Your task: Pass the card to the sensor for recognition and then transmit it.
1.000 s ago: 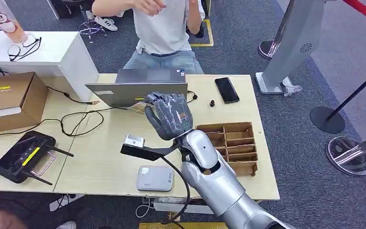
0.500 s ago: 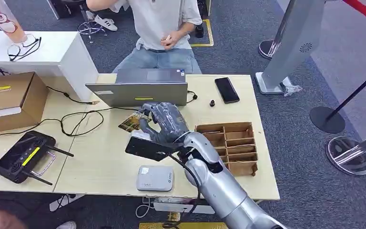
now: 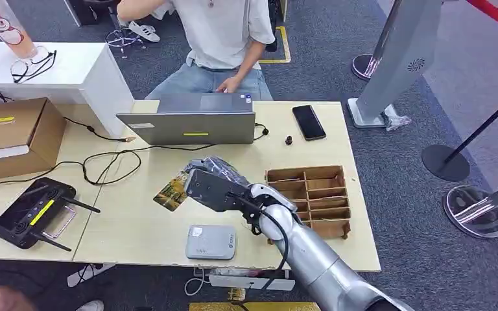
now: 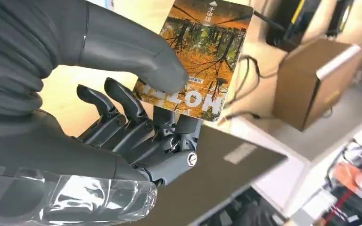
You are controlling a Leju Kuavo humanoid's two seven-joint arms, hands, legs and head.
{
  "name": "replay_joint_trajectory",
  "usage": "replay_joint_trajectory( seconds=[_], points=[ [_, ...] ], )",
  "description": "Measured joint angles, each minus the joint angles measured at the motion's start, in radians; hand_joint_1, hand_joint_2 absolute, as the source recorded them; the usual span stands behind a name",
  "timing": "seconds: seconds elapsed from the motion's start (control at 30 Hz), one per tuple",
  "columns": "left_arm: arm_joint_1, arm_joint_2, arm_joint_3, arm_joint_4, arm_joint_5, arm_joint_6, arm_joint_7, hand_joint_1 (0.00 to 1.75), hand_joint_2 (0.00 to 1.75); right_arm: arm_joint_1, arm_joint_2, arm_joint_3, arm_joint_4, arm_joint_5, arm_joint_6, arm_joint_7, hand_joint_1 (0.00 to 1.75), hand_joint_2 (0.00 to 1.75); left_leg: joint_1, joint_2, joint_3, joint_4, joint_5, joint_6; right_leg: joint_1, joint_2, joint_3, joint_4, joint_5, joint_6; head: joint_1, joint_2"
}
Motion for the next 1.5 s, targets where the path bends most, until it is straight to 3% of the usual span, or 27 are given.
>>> replay_joint_trajectory(
  seconds=[0.37,1.5],
  points=[
    [-0.001,0.001,-0.013,0.000,-0.007,0.001,0.013,0.00,0.00,-0.019,-0.023,0.037,0.110,-0.027,0.049,0.039,1.75,1.75,0.000,0.000,0.000,0.000,0.000,0.000,0.000,0.000,0.000,0.000,0.000,0.000,0.000,0.000],
    [0.001,0.002,-0.022,0.000,0.032,0.020,0.021,0.00,0.00,-0.061,-0.020,0.165,0.269,0.128,0.038,0.145,1.75,1.75,0.000,0.000,0.000,0.000,0.000,0.000,0.000,0.000,0.000,0.000,0.000,0.000,0.000,0.000]
  ],
)
